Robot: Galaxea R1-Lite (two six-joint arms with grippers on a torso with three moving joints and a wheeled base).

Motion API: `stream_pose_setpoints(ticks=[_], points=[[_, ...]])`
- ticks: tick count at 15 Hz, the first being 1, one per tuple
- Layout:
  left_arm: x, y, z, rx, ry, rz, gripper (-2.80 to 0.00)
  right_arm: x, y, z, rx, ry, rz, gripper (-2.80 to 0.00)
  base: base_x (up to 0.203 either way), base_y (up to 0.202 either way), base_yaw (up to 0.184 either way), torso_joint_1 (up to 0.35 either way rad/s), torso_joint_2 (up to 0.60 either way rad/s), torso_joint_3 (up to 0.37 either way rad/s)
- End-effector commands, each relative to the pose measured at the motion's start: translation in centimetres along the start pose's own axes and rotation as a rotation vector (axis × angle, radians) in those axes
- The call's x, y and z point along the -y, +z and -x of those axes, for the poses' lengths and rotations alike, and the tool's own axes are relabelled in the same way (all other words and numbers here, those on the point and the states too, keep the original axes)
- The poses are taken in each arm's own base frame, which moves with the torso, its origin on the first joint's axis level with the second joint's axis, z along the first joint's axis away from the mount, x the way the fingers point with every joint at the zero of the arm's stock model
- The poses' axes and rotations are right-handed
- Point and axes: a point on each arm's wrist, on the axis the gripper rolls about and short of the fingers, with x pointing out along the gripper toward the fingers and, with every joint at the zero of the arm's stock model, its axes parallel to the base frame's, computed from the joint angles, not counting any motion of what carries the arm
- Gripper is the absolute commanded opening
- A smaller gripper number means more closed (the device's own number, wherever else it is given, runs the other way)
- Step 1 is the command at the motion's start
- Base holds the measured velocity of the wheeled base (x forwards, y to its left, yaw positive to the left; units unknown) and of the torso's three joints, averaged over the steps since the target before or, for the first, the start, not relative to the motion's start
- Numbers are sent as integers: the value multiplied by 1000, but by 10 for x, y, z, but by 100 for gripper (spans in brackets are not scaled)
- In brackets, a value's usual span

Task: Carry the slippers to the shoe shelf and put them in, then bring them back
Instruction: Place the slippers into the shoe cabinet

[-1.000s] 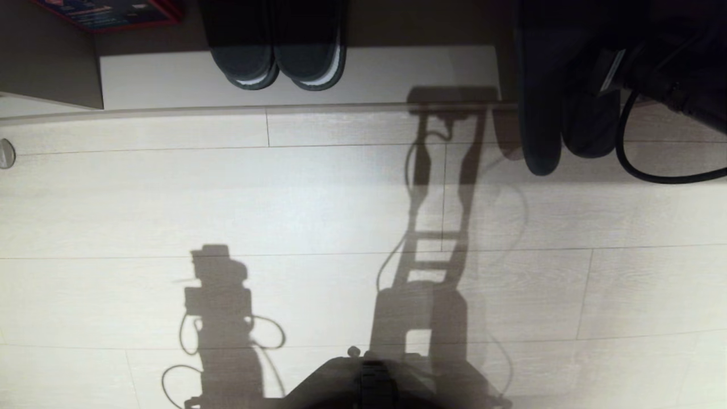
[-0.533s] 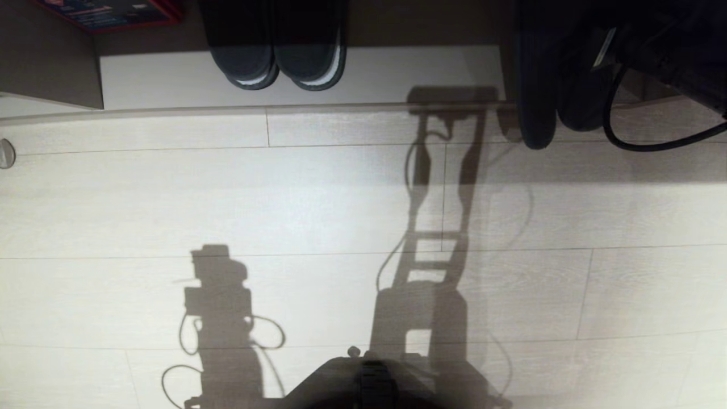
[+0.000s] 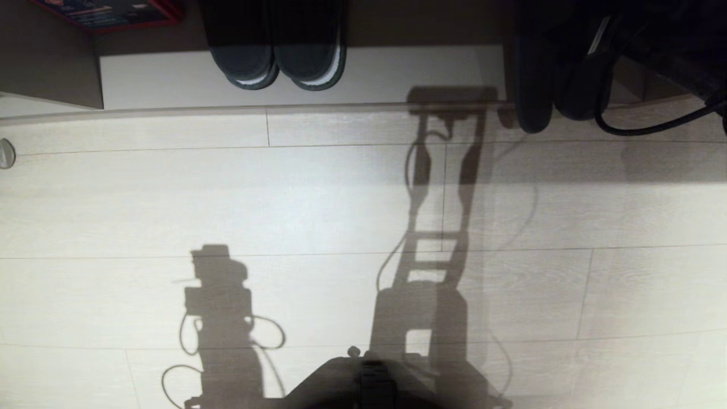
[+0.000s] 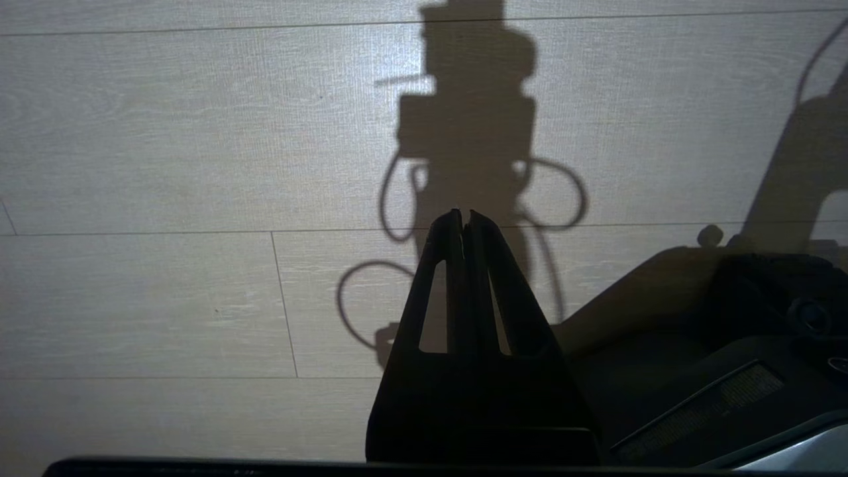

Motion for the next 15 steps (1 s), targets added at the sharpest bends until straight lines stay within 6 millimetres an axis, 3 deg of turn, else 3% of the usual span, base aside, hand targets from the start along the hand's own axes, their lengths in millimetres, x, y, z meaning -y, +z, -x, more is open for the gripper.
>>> stream_pose_setpoints(ticks=[1, 5, 6, 15], points=[[0, 0, 0, 1, 0, 0, -280, 1, 1, -2, 3, -2, 2, -280, 0, 0, 0, 0, 0, 0], [0, 0, 0, 1, -1, -1, -280, 2, 0, -5, 6, -6, 4, -280, 0, 0, 0, 0, 0, 0], [0, 0, 0, 2, -1, -1, -280, 2, -2, -5, 3, -6, 4, 0, 0, 0, 0, 0, 0, 0], [0, 0, 0, 2, 0, -3, -280, 2, -10, -2, -30, -6, 0, 0, 0, 0, 0, 0, 0, 0]])
